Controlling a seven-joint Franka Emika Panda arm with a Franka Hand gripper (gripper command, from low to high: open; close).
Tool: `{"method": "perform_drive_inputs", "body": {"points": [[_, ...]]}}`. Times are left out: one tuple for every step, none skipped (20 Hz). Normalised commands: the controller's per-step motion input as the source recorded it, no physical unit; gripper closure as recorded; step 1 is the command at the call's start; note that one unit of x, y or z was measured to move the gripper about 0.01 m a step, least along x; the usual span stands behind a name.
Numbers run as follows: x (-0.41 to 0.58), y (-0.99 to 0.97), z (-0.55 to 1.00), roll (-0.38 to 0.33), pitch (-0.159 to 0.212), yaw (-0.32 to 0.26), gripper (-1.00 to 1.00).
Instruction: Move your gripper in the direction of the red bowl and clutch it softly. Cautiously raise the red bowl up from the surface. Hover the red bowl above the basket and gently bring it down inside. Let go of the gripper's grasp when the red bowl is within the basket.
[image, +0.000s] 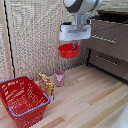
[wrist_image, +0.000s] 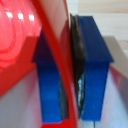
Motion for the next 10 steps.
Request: {"method": "perform_drive_inputs", "body": {"points": [[0.283, 0.87, 0.23, 0.0, -0.054, 0.0, 1.0], [0.28, 0.87, 0.23, 0.0, -0.055, 0.0, 1.0], [0.28, 0.87, 0.22, 0.0, -0.056, 0.0, 1.0], [0.274, 0.87, 0.22, 0.0, -0.05, 0.0, 1.0], [0.277, 0.86, 0.22, 0.0, -0.045, 0.0, 1.0], [0.28, 0.86, 0.22, 0.0, -0.047, 0.0, 1.0], [0.277, 0.87, 0.2, 0.0, -0.054, 0.0, 1.0], [0.277, 0.87, 0.18, 0.0, -0.062, 0.0, 1.0], [0.271, 0.88, 0.15, -0.004, -0.07, 0.0, 1.0], [0.26, 0.89, 0.13, -0.009, -0.074, 0.0, 1.0]]}}
